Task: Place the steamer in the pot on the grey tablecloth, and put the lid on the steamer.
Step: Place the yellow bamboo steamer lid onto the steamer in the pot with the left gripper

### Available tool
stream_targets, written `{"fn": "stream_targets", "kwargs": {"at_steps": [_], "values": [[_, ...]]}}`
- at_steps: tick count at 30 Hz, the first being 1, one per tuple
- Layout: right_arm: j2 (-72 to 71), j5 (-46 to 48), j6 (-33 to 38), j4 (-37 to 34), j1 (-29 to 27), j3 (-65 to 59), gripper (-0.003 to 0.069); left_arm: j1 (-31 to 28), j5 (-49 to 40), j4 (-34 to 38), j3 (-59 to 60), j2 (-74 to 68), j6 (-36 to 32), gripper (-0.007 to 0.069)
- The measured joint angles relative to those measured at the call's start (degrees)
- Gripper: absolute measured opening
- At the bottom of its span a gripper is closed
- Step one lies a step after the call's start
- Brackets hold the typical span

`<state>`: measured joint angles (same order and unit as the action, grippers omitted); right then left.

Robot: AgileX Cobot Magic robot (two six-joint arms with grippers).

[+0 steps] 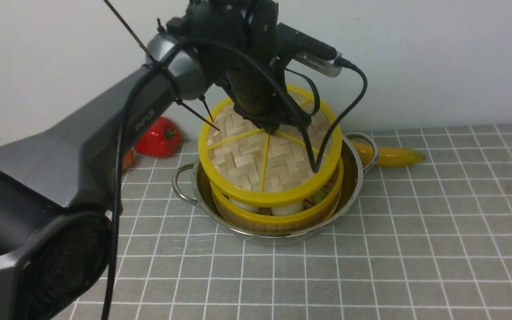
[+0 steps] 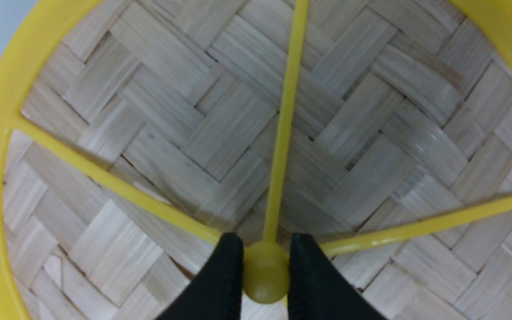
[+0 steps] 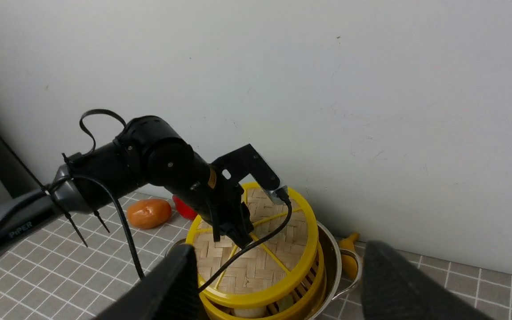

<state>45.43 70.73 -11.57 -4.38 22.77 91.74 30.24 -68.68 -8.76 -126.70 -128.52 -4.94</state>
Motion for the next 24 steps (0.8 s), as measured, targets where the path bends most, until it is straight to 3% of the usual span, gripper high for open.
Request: {"fn": "stream_targets", "kwargs": {"at_steps": [24], "values": [[0.0,0.0,-1.1,-0.2,0.0,0.0,0.048,0.0,0.0,1.6,-0.3,-3.5,0.0,0.0117]]}}
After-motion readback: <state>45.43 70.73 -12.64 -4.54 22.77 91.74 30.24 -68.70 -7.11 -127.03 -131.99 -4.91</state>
